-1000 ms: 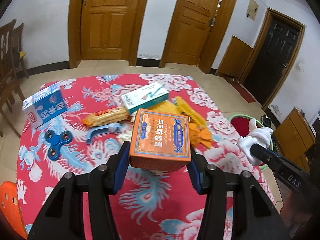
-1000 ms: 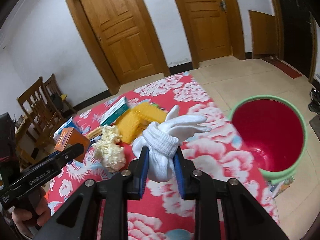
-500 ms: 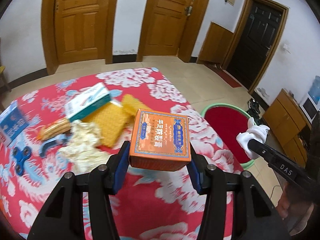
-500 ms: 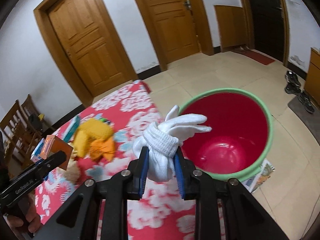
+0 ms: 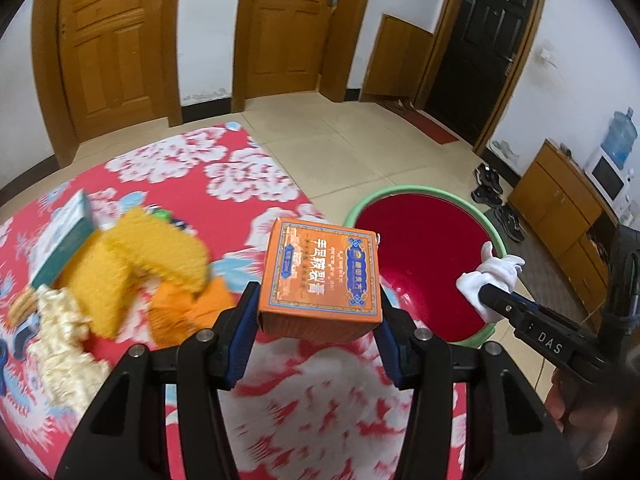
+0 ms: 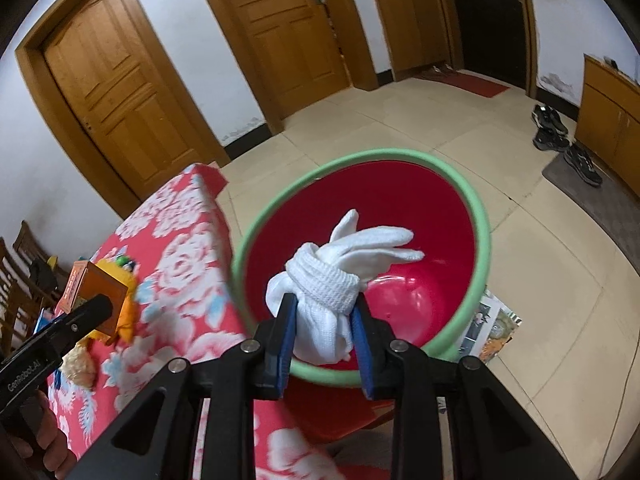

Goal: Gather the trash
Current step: 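Carry the sock into the red bucket and open the right gripper while the left carries the box over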

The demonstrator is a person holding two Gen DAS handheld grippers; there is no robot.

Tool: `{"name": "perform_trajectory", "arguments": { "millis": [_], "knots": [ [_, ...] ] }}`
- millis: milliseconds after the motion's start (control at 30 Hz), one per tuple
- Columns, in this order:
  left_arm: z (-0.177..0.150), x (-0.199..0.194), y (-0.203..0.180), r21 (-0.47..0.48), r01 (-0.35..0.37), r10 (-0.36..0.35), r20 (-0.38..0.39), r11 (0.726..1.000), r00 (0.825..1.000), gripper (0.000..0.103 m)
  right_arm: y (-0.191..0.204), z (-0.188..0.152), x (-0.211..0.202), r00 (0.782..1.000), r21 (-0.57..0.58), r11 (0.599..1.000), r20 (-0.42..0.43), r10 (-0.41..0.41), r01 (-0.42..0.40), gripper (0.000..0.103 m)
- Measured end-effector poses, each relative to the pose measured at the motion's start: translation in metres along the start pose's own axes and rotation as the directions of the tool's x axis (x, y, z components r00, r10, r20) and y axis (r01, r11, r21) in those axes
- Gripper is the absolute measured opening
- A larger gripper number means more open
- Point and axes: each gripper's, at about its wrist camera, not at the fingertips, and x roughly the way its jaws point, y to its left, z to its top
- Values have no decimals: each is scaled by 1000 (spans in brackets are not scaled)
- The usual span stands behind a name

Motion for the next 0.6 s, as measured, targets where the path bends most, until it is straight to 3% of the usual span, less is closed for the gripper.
{"name": "perform_trajectory", "arguments": {
  "millis": [400, 600],
  "knots": [
    [10, 39, -40, 78, 39, -36, -43, 996, 998, 54, -29, 9, 3, 1000, 38, 999, 26, 4, -5, 52],
    [12, 57, -56, 111, 67, -59, -69, 992, 996, 54, -38, 10, -4, 999, 55, 998, 48, 3, -5, 56]
  ]
}}
